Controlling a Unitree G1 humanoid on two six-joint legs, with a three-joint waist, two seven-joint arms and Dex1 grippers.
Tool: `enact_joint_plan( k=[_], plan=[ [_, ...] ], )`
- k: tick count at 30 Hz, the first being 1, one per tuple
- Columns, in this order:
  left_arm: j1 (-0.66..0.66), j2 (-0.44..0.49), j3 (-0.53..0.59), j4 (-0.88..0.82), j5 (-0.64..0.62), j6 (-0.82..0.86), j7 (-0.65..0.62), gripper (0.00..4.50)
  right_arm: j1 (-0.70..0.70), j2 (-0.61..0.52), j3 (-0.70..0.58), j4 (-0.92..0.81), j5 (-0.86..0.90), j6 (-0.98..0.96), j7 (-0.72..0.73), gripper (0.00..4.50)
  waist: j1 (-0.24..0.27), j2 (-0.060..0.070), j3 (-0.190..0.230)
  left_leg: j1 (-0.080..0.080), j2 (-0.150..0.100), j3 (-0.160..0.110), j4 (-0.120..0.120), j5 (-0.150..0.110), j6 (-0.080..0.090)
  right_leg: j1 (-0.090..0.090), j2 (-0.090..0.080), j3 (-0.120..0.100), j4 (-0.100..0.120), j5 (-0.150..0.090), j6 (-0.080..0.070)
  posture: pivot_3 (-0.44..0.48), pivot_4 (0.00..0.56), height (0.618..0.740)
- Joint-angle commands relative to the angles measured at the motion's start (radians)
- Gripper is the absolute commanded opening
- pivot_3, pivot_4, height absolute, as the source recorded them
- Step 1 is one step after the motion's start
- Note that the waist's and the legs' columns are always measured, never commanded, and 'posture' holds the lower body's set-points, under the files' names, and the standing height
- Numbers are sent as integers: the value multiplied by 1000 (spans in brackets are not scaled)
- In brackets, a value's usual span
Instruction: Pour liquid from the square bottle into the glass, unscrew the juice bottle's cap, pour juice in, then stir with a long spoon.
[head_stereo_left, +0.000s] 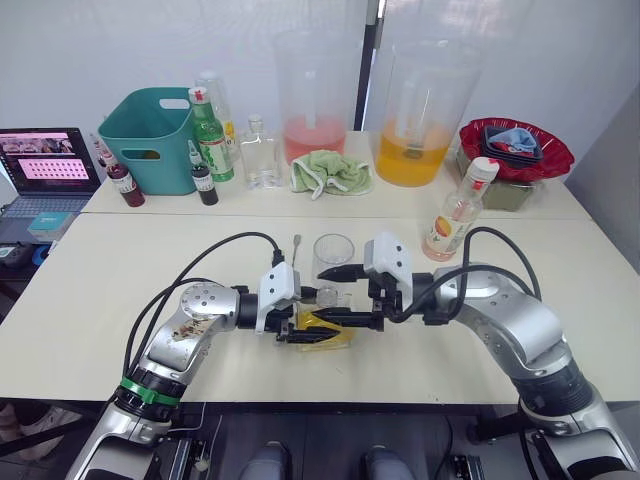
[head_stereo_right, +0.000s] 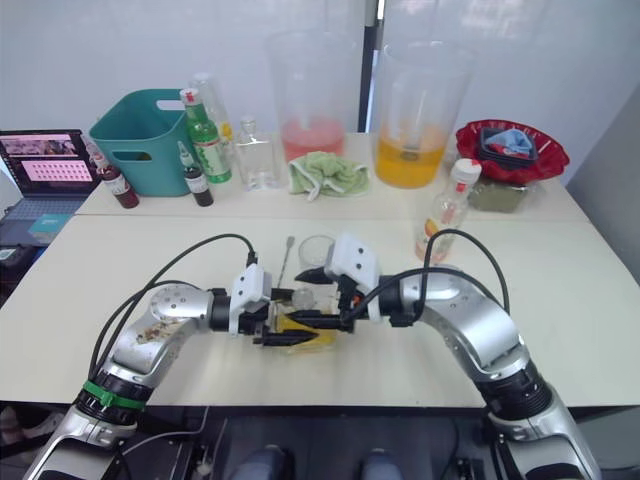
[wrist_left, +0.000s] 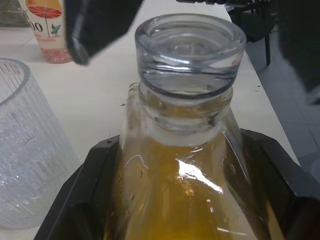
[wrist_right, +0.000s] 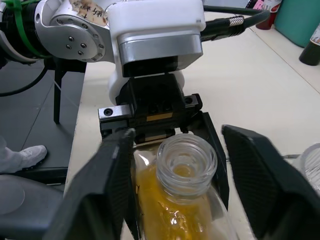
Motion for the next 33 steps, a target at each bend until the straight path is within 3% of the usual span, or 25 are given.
enact_joint_plan(
  k=[1, 3, 9, 15, 25, 30, 33],
  plan=[
    [-17, 14, -2, 3, 7, -6, -14, 2789, -25, 1, -7, 3, -29, -16, -10, 1744, 0, 0, 0, 0, 0, 0, 0, 0, 0, 0, 0, 0, 0, 0, 0, 0, 150, 740],
    [-23, 16, -2, 7, 8, -6, -19, 2789, -24, 4, -9, 6, -36, -19, -5, 1076, 0, 0, 0, 0, 0, 0, 0, 0, 0, 0, 0, 0, 0, 0, 0, 0, 150, 740],
    [-37, 14, -12, 23, 31, 4, -3, 2789, -25, 31, -36, -3, 1, -42, 21, 1073, 0, 0, 0, 1, 0, 0, 0, 0, 0, 0, 0, 0, 0, 0, 0, 0, 150, 740],
    [-19, 38, -62, 11, 65, 12, -21, 2789, -49, 63, -104, -33, 118, 73, 10, 1073, 0, 0, 0, 1, 0, -1, 0, 0, 0, 0, 0, 0, 1, 0, 0, 0, 150, 740],
    [-23, 35, -70, 23, 53, 16, -13, 2789, -96, 30, -176, -43, 178, 104, 33, 1073, 2, 0, 0, 2, 0, -1, 0, 0, 0, 2, 0, 0, 1, 0, 0, 0, 150, 740],
    [-19, 27, -60, 17, 38, 26, -7, 2789, -78, -54, -275, 3, 178, 78, 47, 1073, 5, 0, 0, 2, 0, -1, 0, 0, 0, 2, 0, 0, 0, 0, 0, 0, 150, 740],
    [-17, 20, -43, 10, 16, 25, -4, 2789, -23, -157, -383, 128, 132, 12, 68, 1073, 9, 0, 0, 2, 0, 0, 0, 0, 0, 2, 0, 0, 0, 0, 0, 0, 150, 740]
  ],
)
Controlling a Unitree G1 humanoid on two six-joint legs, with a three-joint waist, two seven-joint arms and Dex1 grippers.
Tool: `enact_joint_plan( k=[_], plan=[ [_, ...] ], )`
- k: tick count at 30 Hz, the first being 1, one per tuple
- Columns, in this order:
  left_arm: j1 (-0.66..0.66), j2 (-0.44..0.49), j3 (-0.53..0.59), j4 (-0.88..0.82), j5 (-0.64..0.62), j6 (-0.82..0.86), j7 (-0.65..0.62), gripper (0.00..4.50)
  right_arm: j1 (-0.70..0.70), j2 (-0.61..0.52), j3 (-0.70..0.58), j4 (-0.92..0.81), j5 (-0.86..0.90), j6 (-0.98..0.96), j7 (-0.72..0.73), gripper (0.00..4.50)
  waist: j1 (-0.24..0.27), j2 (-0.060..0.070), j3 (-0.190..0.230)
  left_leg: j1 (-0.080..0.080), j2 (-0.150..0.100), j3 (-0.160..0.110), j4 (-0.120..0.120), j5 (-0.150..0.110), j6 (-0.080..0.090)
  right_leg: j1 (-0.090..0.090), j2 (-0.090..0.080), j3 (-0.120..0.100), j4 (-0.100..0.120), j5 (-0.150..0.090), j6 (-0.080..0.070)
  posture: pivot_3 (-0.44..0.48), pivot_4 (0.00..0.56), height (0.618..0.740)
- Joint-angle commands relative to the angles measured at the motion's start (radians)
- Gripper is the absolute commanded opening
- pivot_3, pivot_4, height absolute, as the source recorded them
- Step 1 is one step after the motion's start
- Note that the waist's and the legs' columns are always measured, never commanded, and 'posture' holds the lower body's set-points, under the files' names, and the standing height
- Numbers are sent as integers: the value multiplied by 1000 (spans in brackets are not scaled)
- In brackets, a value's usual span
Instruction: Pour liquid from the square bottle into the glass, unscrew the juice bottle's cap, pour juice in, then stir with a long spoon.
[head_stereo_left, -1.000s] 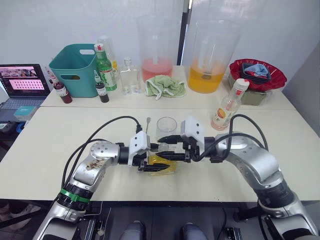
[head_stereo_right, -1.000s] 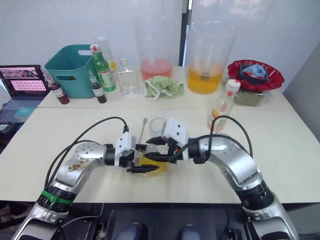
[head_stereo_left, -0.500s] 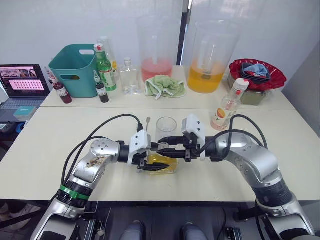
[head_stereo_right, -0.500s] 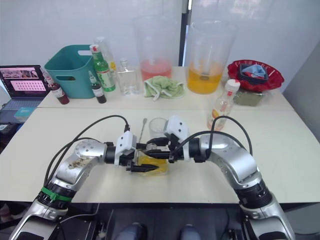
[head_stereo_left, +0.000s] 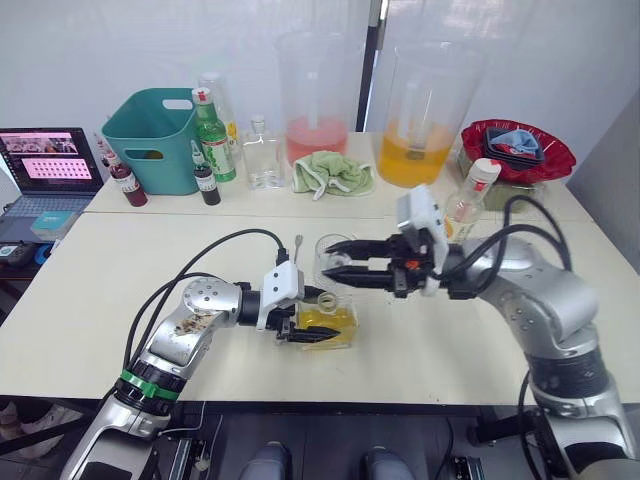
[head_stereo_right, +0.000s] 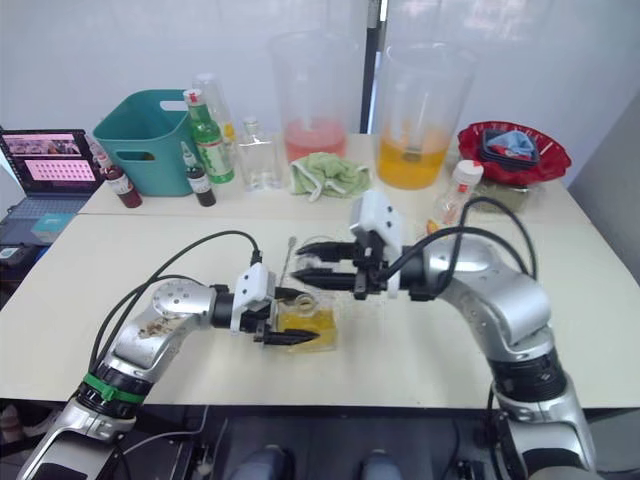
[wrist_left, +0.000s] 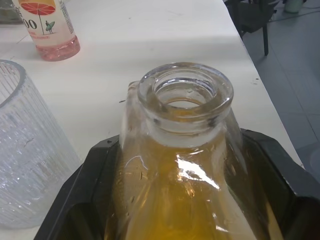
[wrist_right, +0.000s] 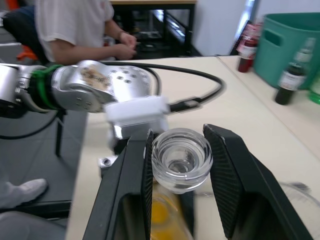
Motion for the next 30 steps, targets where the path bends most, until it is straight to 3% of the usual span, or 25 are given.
enact_joint_plan(
  k=[1, 4, 9, 12, 15, 21, 30],
  plan=[
    [18, -5, 0, -7, -7, 14, -1, 2789, 56, -95, -157, 153, -57, -118, 23, 1073, 2, 0, 0, 0, 0, 1, 0, 0, 0, 0, 0, 0, 0, 0, 0, 0, 150, 740],
    [27, -11, 8, -24, -22, 17, 2, 2789, 87, -144, -209, 302, -114, -219, 30, 1073, -4, 0, 0, 0, 0, 3, 0, 0, 0, 0, 0, 0, -1, 0, 0, 0, 150, 740],
    [29, -4, 12, -40, -16, 17, 5, 2789, 63, -212, -279, 759, -241, -473, 7, 1073, -6, 0, 0, 0, 0, 5, -1, 0, 0, 0, 0, 1, -1, 0, 0, 0, 150, 740],
    [25, -13, 19, -51, -12, 34, 37, 2789, -5, -209, -277, 1148, -352, -692, -137, 1073, -7, 0, 0, 0, 0, 7, -1, 0, 0, 0, 0, 2, -1, 0, 0, 0, 150, 740],
    [31, -13, 17, -70, -7, 53, 58, 2789, -85, -176, -294, 1371, -388, -818, -278, 1073, -10, 0, 0, 0, 0, 8, -2, 0, 0, 0, 0, 3, -1, 0, 0, 0, 150, 740],
    [48, -4, 20, -98, -1, 75, 88, 2789, -136, -115, -292, 1563, -437, -917, -416, 1073, -21, 1, 0, 1, 0, 10, -2, 0, 0, -1, 0, 6, -2, 0, 0, 0, 150, 740],
    [67, 2, 35, -116, -13, 83, 113, 2789, -148, -85, -340, 1617, -410, -882, -446, 1073, -23, 1, 0, 0, 0, 9, -3, 0, 0, 0, 0, 6, -2, 0, 0, 0, 150, 740]
  ],
)
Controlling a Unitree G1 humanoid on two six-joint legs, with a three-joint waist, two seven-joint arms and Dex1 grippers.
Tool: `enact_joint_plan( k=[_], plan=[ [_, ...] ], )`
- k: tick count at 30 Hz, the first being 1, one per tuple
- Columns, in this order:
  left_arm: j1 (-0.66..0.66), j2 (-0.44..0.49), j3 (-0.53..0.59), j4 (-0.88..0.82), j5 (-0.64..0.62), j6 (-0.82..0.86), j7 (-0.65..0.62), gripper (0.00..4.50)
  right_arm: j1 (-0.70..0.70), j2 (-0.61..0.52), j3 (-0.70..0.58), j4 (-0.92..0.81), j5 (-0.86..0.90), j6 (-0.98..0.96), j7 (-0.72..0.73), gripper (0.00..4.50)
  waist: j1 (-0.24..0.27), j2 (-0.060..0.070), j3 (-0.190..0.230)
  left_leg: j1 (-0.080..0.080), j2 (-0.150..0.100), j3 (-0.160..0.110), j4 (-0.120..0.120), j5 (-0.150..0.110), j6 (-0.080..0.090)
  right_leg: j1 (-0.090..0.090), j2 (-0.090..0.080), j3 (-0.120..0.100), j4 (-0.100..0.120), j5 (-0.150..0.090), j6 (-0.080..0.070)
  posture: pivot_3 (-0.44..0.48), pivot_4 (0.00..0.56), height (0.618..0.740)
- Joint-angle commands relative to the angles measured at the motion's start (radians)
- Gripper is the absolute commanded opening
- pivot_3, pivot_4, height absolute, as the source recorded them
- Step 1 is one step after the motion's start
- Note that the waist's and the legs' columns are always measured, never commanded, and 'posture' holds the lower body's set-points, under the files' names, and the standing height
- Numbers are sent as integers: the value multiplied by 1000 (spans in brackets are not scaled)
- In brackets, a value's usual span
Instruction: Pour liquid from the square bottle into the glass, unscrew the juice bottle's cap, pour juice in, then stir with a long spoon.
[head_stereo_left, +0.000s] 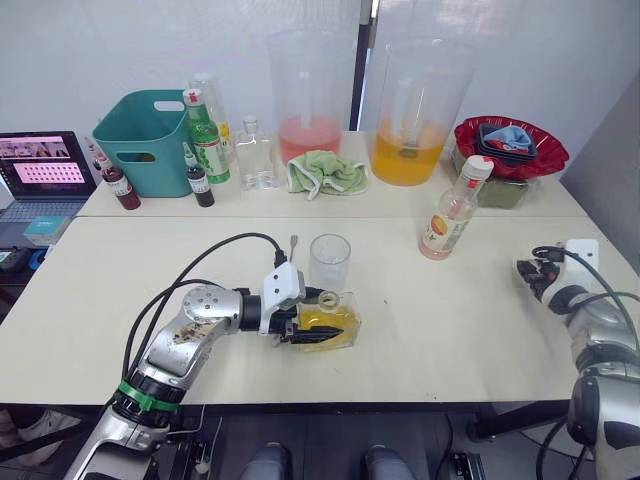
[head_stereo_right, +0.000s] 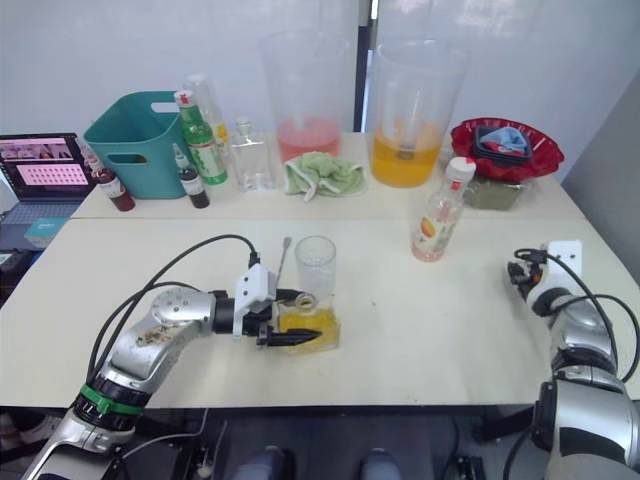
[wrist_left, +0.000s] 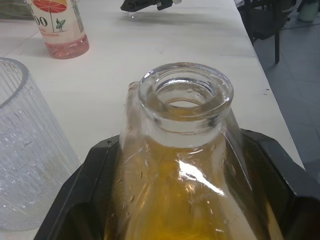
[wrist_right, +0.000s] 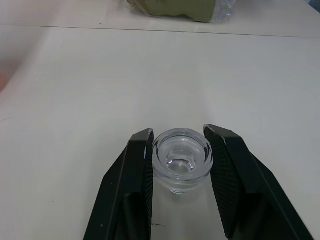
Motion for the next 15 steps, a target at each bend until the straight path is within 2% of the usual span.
enact_joint_plan(
  k=[1, 2, 9, 12, 15],
  plan=[
    [9, 6, 17, -18, -7, 23, 15, 2789, -26, -14, -52, -1, 34, 14, 2, 1573, -1, 0, 0, 0, 0, 0, 0, 0, 0, 0, 0, 0, 0, 0, 0, 0, 150, 740],
    [11, 2, 18, -18, -11, 27, 18, 2789, -29, -15, -61, -3, 41, 17, 9, 2160, -1, 0, 0, 0, 0, 0, 0, 0, 0, 0, 0, 0, 0, 0, 0, 0, 150, 740],
    [20, -26, 36, -33, -58, 59, 31, 2789, -60, -64, -89, -32, 43, 3, 99, 4476, -4, 0, 0, 0, 0, 0, 0, 0, 0, 0, 0, 0, -1, 0, 0, 0, 150, 740],
    [34, -30, 45, -52, -77, 70, 28, 2789, -80, -117, -101, -59, 59, 30, 218, 4476, -2, 1, 0, 0, 0, 0, 0, 0, 0, 0, 0, 0, -1, 0, 0, 0, 150, 740],
    [45, -28, 60, -79, -93, 86, 32, 2789, -52, -171, -58, -157, 81, 115, 526, 4476, -6, 2, 0, -1, 0, 0, -2, 0, 0, 1, 0, 0, -4, 0, 0, 0, 150, 740]
  ],
)
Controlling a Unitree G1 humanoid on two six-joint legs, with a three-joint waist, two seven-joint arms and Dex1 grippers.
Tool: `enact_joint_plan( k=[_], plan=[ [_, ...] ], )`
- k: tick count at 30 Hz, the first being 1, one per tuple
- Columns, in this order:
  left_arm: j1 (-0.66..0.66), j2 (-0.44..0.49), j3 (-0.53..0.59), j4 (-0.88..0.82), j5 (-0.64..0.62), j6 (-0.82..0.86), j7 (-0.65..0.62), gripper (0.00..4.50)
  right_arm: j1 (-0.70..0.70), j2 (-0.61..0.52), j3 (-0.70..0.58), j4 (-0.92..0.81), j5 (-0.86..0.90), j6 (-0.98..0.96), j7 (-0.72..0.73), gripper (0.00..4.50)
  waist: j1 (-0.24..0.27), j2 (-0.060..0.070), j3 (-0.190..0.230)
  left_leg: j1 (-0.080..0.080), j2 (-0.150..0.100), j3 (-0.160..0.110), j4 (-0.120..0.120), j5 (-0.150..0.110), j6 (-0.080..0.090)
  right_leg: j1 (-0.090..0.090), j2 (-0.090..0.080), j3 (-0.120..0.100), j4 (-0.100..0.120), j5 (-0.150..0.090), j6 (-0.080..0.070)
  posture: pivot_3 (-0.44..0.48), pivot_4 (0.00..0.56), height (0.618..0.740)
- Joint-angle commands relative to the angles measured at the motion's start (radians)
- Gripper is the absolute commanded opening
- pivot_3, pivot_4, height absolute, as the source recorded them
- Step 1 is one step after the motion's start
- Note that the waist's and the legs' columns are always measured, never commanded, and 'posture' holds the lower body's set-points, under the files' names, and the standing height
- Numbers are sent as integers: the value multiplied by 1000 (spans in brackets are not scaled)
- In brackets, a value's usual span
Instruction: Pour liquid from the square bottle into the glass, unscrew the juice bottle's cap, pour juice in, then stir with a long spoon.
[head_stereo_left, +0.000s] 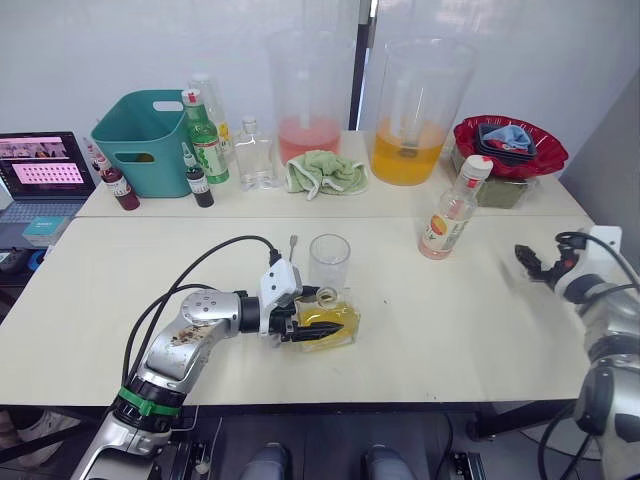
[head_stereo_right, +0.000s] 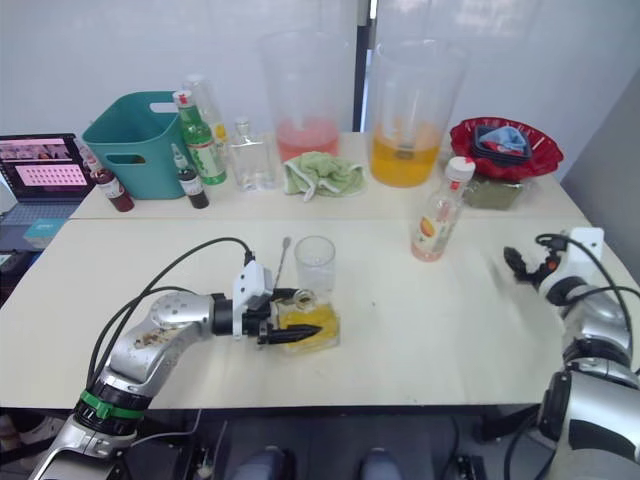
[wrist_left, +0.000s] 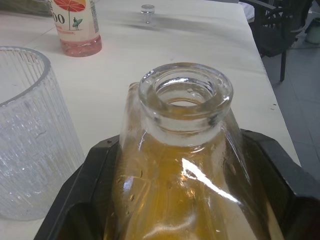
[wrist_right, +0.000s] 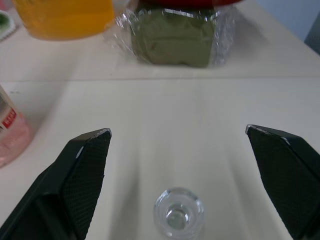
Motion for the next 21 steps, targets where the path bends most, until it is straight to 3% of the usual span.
enact_joint_plan(
  k=[1, 5, 12, 16, 21],
  plan=[
    [15, -1, 21, -60, -49, 24, -3, 2789, 20, -65, 28, -153, 46, 89, 309, 4476, -4, 0, 0, 0, 0, 0, 0, 0, 0, 0, 0, 0, 0, 0, 0, 0, 150, 740],
    [30, -9, 33, -99, -77, 62, 9, 2789, 168, -99, 73, -499, 161, 413, 541, 4476, -6, 0, 0, 0, 1, -1, 0, -1, 1, 1, 1, -1, -1, 0, 0, 0, 150, 740],
    [64, 1, 58, -175, -103, 110, 41, 2789, 379, -69, 86, -1090, 360, 750, 511, 4476, -2, 1, 0, -1, 1, -8, 1, -1, 2, 0, 0, 0, 0, 0, 0, 0, 150, 740],
    [121, 44, 117, -272, -158, 171, 68, 2789, 408, -42, 110, -1277, 440, 860, 458, 4476, 6, 1, 0, -1, 0, -8, 1, -1, 1, -1, 0, 0, 0, 0, 0, 0, 150, 740],
    [163, 100, 216, -348, -223, 227, 114, 2789, 380, 0, 165, -1337, 456, 894, 412, 4476, 21, 1, 0, -1, 0, -8, 2, -1, 1, -1, 0, 0, 0, 0, 0, 0, 150, 740]
  ],
)
